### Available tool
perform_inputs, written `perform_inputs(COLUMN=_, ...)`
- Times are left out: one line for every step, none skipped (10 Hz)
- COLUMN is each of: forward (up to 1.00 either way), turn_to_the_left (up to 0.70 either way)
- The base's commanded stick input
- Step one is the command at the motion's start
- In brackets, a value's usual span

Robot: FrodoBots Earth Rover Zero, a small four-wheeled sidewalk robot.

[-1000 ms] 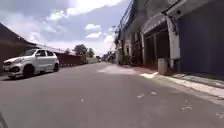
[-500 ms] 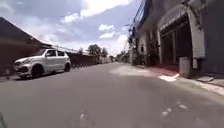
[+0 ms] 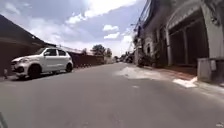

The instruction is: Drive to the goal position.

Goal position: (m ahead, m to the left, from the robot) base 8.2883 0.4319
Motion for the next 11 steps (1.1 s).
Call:
perform_inputs(forward=1.0, turn_to_the_left=0.0)
perform_inputs(forward=1.0, turn_to_the_left=0.0)
perform_inputs(forward=1.0, turn_to_the_left=0.0)
perform_inputs(forward=1.0, turn_to_the_left=0.0)
perform_inputs(forward=1.0, turn_to_the_left=0.16)
perform_inputs(forward=1.0, turn_to_the_left=0.4)
perform_inputs(forward=1.0, turn_to_the_left=0.4)
perform_inputs(forward=1.0, turn_to_the_left=0.4)
perform_inputs(forward=1.0, turn_to_the_left=0.35)
perform_inputs(forward=1.0, turn_to_the_left=0.0)
perform_inputs(forward=1.0, turn_to_the_left=0.0)
